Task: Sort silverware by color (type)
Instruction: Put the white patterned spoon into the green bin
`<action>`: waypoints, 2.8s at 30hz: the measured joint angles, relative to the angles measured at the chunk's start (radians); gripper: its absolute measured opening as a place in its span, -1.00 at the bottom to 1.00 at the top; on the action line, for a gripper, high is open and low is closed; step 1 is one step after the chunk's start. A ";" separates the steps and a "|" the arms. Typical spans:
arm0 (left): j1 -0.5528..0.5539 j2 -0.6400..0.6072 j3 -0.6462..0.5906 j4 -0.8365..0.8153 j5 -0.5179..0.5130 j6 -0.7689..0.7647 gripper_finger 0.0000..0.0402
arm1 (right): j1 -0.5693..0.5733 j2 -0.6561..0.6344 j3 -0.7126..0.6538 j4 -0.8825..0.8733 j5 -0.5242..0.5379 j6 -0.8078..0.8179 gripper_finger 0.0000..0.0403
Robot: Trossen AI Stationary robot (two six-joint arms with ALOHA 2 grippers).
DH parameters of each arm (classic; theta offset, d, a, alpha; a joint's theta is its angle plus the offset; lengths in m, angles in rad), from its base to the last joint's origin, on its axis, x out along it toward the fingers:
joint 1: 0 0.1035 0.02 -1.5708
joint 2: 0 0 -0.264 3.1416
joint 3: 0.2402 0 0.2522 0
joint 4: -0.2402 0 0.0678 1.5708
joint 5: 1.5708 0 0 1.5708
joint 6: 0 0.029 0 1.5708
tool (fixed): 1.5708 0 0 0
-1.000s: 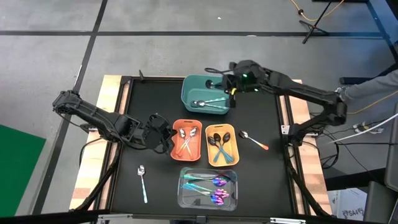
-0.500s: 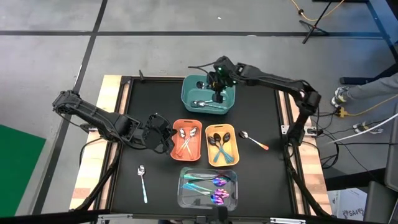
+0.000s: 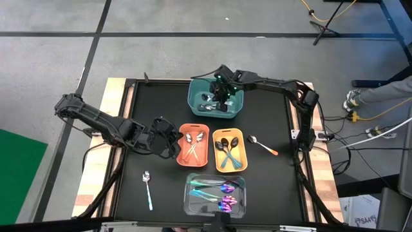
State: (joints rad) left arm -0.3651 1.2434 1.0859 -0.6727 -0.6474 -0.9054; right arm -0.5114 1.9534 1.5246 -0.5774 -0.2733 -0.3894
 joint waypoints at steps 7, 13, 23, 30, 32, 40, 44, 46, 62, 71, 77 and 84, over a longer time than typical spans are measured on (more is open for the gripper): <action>0.000 0.000 0.000 0.000 -0.004 0.000 -0.87 | 0.000 0.022 0.000 -0.007 -0.010 0.001 -1.00; 0.000 0.000 0.000 0.000 -0.022 0.000 -0.87 | 0.000 0.023 -0.006 -0.020 -0.012 0.004 -1.00; 0.000 0.000 0.000 0.000 -0.023 0.000 -0.87 | 0.001 0.057 -0.007 -0.022 -0.027 0.004 -1.00; 0.000 0.000 0.000 -0.001 -0.022 0.000 -0.87 | 0.002 0.080 -0.008 -0.017 0.016 0.000 -1.00; 0.000 0.000 0.000 -0.002 -0.022 0.000 -0.87 | 0.002 0.080 -0.007 -0.009 0.018 0.000 -1.00; 0.000 0.000 0.000 -0.004 0.052 -0.064 -0.87 | 0.002 0.080 -0.007 -0.016 0.019 0.000 -1.00; 0.000 0.000 0.000 -0.038 0.150 -0.143 -0.87 | 0.002 0.080 -0.007 -0.015 0.019 0.000 -0.99; 0.000 0.000 0.000 -0.061 0.206 -0.177 -0.87 | 0.002 0.080 -0.007 -0.015 0.019 0.000 -0.96; -0.101 0.022 0.000 -0.161 0.461 -0.006 -0.87 | 0.002 0.078 -0.007 -0.013 0.019 -0.001 -0.72; -0.213 0.107 0.000 -0.162 0.593 0.209 -0.87 | 0.002 0.078 -0.007 -0.019 0.019 -0.001 -0.72; -0.254 0.160 0.000 -0.166 0.613 0.261 -0.87 | 0.002 0.071 -0.007 -0.029 0.019 0.001 -0.72; -0.249 0.192 0.000 -0.170 0.603 0.246 -0.87 | 0.016 0.039 -0.006 -0.025 0.021 0.019 -0.72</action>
State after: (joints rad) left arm -0.6146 1.4354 1.0859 -0.8425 -0.0442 -0.6598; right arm -0.4950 1.9927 1.5181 -0.6021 -0.2524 -0.3706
